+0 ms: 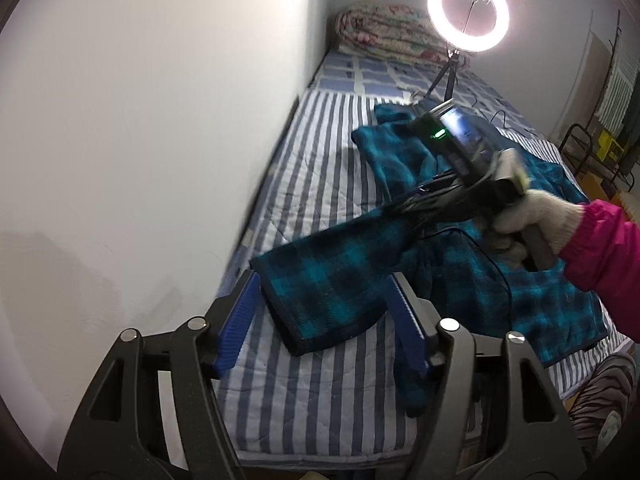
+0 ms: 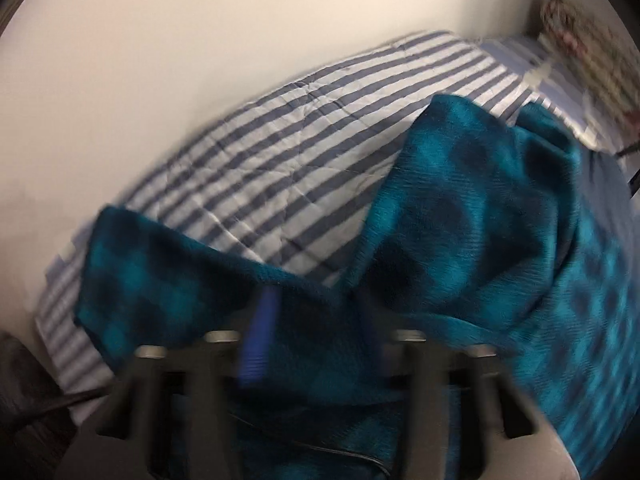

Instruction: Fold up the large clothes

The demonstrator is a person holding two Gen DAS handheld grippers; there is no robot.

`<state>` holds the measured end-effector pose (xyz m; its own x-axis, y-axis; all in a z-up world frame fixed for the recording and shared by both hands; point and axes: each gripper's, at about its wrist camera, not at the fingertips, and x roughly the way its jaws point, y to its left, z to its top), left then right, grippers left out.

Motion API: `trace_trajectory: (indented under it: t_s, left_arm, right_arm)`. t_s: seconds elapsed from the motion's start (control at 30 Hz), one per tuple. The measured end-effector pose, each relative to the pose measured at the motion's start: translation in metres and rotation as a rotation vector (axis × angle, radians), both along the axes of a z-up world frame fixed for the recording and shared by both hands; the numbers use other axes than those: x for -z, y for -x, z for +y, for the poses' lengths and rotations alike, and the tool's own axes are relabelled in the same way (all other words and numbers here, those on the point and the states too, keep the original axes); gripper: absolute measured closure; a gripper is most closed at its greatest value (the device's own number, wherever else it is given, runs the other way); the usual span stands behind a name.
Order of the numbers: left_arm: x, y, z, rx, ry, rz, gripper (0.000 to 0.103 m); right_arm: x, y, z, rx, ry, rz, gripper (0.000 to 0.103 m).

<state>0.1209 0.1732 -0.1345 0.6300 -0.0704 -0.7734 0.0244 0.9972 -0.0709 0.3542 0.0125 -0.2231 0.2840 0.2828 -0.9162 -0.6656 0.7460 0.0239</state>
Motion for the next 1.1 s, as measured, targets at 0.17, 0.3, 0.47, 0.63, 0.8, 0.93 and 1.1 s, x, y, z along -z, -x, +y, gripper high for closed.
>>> trace_trajectory:
  t_s: [0.17,0.3,0.47,0.63,0.8,0.93,1.1]
  left_arm:
    - [0.042,-0.033,0.000,0.000,-0.035,0.095,0.036]
    - [0.075,-0.052,0.004,-0.012,-0.024,0.171,0.036]
    - [0.105,-0.071,0.005,-0.015,0.033,0.215,0.036]
    - [0.123,-0.095,0.002,-0.033,0.051,0.238,0.036]
    - [0.125,-0.108,0.002,-0.041,0.055,0.214,0.036]
    - [0.127,-0.116,-0.002,-0.037,0.021,0.193,0.062]
    - [0.106,-0.111,-0.013,0.005,0.024,0.141,0.096]
  right_arm:
    - [-0.025,0.017,-0.034,-0.010,-0.129,-0.013,0.100]
    - [-0.034,0.036,-0.063,0.009,-0.159,-0.023,0.100]
    - [-0.029,0.048,-0.098,0.054,-0.211,-0.020,0.100]
    - [-0.024,0.051,-0.110,0.130,-0.253,-0.003,0.098]
    - [-0.071,0.092,-0.142,0.183,-0.332,-0.075,0.097]
    - [-0.128,0.149,-0.172,0.205,-0.365,-0.159,0.093]
    - [-0.193,0.227,-0.194,0.239,-0.336,-0.282,0.063]
